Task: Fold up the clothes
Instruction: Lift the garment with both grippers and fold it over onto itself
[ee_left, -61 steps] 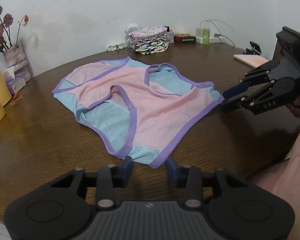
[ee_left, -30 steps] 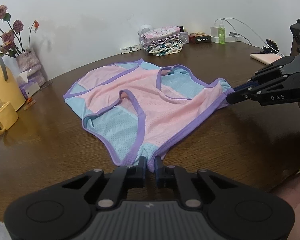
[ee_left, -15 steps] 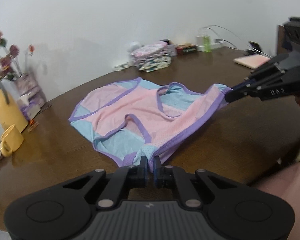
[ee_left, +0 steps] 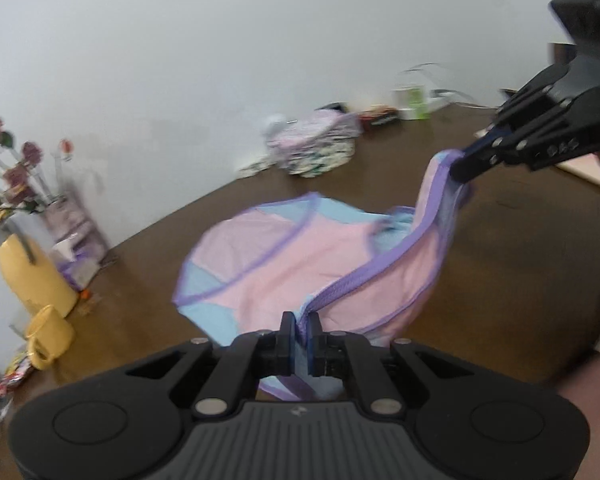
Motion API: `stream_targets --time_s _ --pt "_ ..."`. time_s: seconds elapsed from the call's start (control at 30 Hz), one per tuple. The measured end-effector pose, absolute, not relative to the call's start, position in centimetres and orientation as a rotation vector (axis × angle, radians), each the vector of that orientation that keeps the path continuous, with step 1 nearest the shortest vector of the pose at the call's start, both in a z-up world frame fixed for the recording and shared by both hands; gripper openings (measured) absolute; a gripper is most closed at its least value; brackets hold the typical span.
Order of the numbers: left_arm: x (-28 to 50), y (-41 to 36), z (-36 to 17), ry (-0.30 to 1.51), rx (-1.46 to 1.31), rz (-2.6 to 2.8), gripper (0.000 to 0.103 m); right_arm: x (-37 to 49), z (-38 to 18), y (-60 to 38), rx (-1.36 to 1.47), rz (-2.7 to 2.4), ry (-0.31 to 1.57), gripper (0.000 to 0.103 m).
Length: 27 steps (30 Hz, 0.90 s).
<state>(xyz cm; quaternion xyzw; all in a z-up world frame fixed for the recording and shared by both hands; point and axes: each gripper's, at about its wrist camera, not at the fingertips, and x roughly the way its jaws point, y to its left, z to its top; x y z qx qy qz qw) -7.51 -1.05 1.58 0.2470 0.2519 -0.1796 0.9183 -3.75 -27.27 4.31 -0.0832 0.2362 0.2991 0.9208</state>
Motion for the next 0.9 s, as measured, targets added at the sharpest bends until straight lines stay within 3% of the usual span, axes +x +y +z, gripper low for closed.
stream_targets --time_s 0.43,0.67,0.9 --pt "14.7 1.0 5.7 0.509 0.374 -0.211 0.004 19.9 6.3 -22.3 -0.112 0.545 0.578 0.004" --pt "26.9 1.1 -0.2 0.698 0.319 -0.202 0.004 31.2 -0.8 -20.3 -0.075 0.504 0.744 0.004" --pt "30.1 2.2 -4.4 0.775 0.260 -0.196 0.005 34.3 -5.0 -19.5 -0.046 0.521 0.794 0.004"
